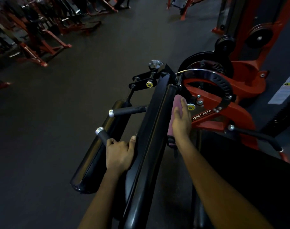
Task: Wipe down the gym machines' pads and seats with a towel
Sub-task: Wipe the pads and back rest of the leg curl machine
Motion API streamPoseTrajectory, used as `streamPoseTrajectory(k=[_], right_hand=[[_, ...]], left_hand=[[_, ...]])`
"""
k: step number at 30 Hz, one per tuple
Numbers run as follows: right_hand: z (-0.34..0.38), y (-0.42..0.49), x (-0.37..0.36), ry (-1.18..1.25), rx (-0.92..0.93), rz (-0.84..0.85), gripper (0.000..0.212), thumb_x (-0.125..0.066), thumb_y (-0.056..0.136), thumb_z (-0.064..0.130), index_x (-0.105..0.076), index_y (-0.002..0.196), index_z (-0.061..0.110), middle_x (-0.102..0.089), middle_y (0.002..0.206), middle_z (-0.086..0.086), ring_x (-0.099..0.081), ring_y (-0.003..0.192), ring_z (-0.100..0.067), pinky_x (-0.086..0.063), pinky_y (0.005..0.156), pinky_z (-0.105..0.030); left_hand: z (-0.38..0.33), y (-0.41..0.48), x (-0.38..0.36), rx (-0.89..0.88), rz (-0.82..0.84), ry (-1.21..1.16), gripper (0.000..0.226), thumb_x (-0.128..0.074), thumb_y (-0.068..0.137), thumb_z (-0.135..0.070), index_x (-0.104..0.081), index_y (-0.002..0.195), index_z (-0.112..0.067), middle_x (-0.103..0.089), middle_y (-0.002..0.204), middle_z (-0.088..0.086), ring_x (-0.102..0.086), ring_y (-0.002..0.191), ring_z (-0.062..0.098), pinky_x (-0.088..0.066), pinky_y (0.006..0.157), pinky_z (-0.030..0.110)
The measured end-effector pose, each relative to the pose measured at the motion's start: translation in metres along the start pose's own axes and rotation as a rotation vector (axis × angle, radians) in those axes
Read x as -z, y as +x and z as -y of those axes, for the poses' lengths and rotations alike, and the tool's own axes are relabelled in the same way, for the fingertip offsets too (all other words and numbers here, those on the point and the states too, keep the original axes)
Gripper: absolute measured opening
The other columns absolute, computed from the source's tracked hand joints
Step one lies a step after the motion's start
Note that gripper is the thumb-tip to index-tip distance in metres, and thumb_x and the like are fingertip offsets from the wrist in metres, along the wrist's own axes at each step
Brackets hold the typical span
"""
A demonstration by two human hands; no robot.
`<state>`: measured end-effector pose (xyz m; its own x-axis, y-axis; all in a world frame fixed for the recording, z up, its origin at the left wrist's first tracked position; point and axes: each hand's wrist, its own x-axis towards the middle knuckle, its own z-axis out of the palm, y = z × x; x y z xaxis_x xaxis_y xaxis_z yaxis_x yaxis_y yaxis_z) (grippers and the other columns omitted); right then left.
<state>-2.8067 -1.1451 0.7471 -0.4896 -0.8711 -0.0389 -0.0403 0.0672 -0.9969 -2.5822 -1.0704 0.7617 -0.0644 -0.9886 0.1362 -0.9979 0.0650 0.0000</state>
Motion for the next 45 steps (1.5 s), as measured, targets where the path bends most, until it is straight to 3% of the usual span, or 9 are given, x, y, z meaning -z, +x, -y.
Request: streamPoseTrajectory(k=[2,5,8,13,20,26,32,38,45], right_hand=[[0.005,-0.009,0.003,-0.072,0.047,0.031,0.047,-0.043,0.109,0.036,-0.037,0.154,0.041,-0.034,0.160,0.007,-0.040,0.124,-0.003,-0.032,0.095,-0.022],[0.016,0.018,-0.005,-0.203,-0.014,0.032,0.048,-0.038,0.108,0.043,-0.032,0.156,0.046,-0.035,0.158,-0.005,-0.048,0.132,-0.025,-0.033,0.092,-0.028],[0.019,0.072,-0.016,-0.224,-0.119,-0.004,0.048,-0.035,0.108,0.046,-0.029,0.155,0.048,-0.039,0.154,-0.009,-0.048,0.133,-0.034,-0.039,0.105,-0.041],[-0.014,0.111,-0.017,0.063,-0.213,0.131,0.060,-0.037,0.101,0.056,-0.049,0.149,0.021,-0.056,0.146,-0.007,-0.053,0.134,-0.027,-0.043,0.106,-0.035],[-0.017,0.049,-0.009,0.166,-0.394,0.133,0.049,-0.038,0.110,0.038,-0.046,0.150,0.012,-0.053,0.148,-0.007,-0.049,0.138,-0.026,-0.040,0.108,-0.033],[-0.037,-0.029,0.003,0.201,-0.536,0.135,0.043,-0.044,0.108,0.041,-0.055,0.142,0.016,-0.057,0.142,-0.010,-0.052,0.109,-0.017,-0.038,0.090,-0.029],[0.002,-0.056,0.017,-0.075,-0.248,-0.018,0.045,-0.045,0.107,0.041,-0.047,0.151,0.031,-0.053,0.149,-0.004,-0.049,0.136,-0.028,-0.036,0.099,-0.029],[0.046,-0.023,-0.005,-0.665,0.152,0.067,0.052,-0.042,0.104,0.053,-0.034,0.155,0.046,-0.034,0.153,-0.015,-0.050,0.125,-0.038,-0.044,0.093,-0.039],[0.066,0.078,-0.029,-0.826,0.073,0.114,0.055,-0.040,0.102,0.054,-0.030,0.155,0.045,-0.029,0.153,-0.017,-0.045,0.127,-0.043,-0.043,0.096,-0.048]], left_hand=[[0.000,-0.001,-0.001,0.006,-0.002,-0.011,0.084,-0.008,0.103,-0.057,-0.061,0.053,-0.015,-0.059,0.050,0.002,-0.056,0.062,0.016,-0.032,0.101,0.033],[-0.001,-0.001,-0.001,0.018,-0.019,-0.016,0.084,-0.008,0.102,-0.057,-0.059,0.050,-0.015,-0.058,0.049,0.001,-0.056,0.061,0.016,-0.030,0.099,0.032],[-0.003,0.000,0.000,0.021,-0.026,-0.028,0.081,-0.009,0.102,-0.057,-0.056,0.049,-0.017,-0.057,0.048,0.000,-0.051,0.058,0.014,-0.029,0.099,0.031],[-0.001,0.000,-0.001,0.020,-0.015,0.003,0.080,-0.010,0.103,-0.056,-0.058,0.051,-0.018,-0.058,0.049,0.000,-0.045,0.056,0.012,-0.031,0.098,0.032],[-0.004,0.002,0.005,0.020,0.005,0.029,0.083,-0.010,0.102,-0.054,-0.065,0.059,-0.010,-0.067,0.060,0.007,-0.060,0.069,0.024,-0.031,0.101,0.035],[-0.011,-0.001,0.017,0.016,0.044,0.045,0.074,-0.020,0.108,-0.047,-0.069,0.069,-0.008,-0.071,0.070,0.009,-0.061,0.079,0.027,-0.029,0.104,0.037],[-0.008,-0.001,0.013,0.017,0.091,0.070,0.092,0.006,0.097,-0.056,-0.072,0.075,-0.014,-0.069,0.066,0.004,-0.061,0.073,0.023,-0.031,0.103,0.038],[-0.007,-0.003,0.012,0.011,0.042,0.043,0.086,0.000,0.101,-0.054,-0.067,0.066,-0.013,-0.068,0.065,0.006,-0.060,0.074,0.025,-0.030,0.103,0.037],[-0.007,-0.001,0.012,0.006,0.045,0.041,0.078,-0.010,0.105,-0.050,-0.065,0.064,-0.013,-0.069,0.067,0.006,-0.061,0.076,0.024,-0.030,0.104,0.035]])
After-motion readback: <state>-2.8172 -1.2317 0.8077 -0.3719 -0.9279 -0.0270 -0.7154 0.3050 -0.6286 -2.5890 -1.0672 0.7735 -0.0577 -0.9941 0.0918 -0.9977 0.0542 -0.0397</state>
